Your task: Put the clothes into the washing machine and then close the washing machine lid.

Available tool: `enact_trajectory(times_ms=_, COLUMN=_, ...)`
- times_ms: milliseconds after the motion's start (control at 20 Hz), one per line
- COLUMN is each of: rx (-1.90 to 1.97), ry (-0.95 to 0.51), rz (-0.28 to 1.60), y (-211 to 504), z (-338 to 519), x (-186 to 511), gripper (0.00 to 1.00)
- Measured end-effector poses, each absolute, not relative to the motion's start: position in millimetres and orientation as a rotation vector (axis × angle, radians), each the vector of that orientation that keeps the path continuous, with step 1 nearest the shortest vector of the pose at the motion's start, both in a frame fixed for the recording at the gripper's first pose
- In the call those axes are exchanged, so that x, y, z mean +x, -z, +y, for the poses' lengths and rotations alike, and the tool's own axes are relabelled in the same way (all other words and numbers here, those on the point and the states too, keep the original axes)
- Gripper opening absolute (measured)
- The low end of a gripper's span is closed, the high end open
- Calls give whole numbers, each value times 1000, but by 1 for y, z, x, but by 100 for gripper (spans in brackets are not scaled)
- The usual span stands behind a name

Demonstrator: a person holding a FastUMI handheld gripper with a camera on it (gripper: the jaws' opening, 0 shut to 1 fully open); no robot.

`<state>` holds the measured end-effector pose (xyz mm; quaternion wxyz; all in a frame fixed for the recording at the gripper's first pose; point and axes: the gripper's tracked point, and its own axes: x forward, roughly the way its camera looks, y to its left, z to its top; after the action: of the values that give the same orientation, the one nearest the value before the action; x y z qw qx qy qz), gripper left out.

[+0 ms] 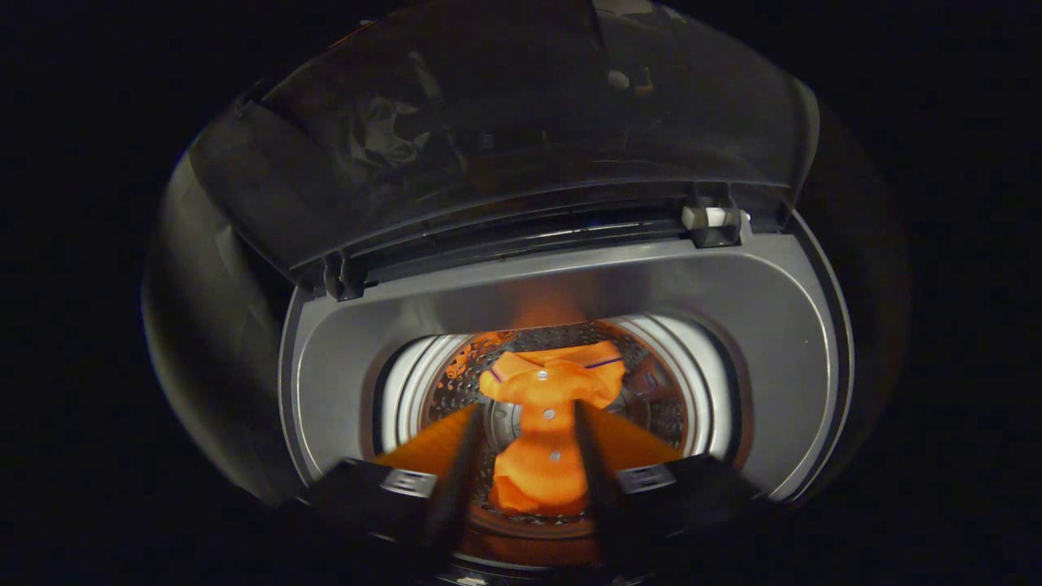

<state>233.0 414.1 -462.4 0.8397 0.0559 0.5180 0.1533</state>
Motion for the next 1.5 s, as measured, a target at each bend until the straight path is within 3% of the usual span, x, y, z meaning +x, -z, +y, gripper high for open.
enact_trajectory(times_ms=50, rx=106, ry=-326, rz=1097, y=460, z=413, x=233, gripper=100)
enact_trajectory(times_ms=650, rx=62, ry=-357, rz=979, y=406, z=408, x=227, gripper=99)
enact_trajectory(times_ms=1100, rx=73, ry=-411, rz=746, y=272, z=400, x=241, gripper=99)
enact_trajectory(times_ms=1500, rx=65, ry=-440, rz=545, y=156, z=409, x=300, gripper=99)
